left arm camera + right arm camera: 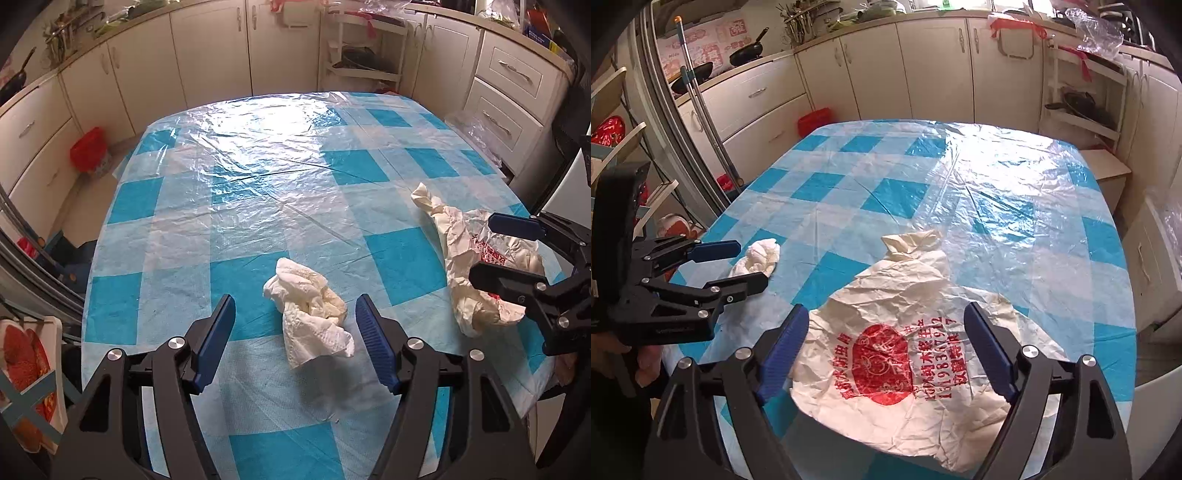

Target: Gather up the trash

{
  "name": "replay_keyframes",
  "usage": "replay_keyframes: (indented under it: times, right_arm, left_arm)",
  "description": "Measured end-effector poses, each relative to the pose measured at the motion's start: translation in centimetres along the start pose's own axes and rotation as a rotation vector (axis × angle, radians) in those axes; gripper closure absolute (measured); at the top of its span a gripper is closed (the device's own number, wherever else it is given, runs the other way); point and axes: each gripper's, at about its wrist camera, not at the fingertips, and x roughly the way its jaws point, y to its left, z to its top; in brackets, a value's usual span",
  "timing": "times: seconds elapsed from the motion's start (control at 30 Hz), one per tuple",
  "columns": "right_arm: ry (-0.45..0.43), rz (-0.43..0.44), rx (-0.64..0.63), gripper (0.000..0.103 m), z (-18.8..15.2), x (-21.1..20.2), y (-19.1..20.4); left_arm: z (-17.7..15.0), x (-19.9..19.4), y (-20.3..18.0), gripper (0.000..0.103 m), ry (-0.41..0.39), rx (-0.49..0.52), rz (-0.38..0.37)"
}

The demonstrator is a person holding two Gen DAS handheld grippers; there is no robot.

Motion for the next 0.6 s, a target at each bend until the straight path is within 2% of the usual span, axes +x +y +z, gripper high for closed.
replay_keyframes:
  times: [0.1,0.17,0.23,0.3,0.4,0.43,0.6]
  right_arm:
    - [0.049,0.001,0.032,0.022,-0.2,1.0,-0.6]
    - [0.045,-0.012,0.029,0.032,-0.1,0.9,-0.5]
    - [0.045,0.000,0.008,0.062,-0.2,1.0,-0.3]
    - [0.045,0.017,0.004,0.075,-0.3,1.0,0.0]
    - [0.040,0.033,-0.003,0.088,-0.3,0.8,0.4]
    - [0.034,0.041,0.007,0.097,-0.2,0.6,0.3]
    - [-0.034,0.067,0.029,0.102,0.3,-0.7,0.2]
  left_arm:
    - [-0.1,0.4,-0.8,0.039,0.003,0.038,0.010]
    - [-0.3,0.5,-1.2,0.049,0.003,0.046,-0.004]
    - [-0.1,0.6,-1.4,0.063,0.001,0.040,-0.029]
    - [0.0,0.6,-1.7,0.076,-0.002,0.043,-0.036]
    - [0.2,0.4,-1.7,0.081,-0.011,0.028,-0.049]
    - [0.2,0.3,-1.7,0.081,-0.017,0.020,-0.054]
    - [0.5,-0.6,-0.9,0.081,-0.048,-0.020,-0.051]
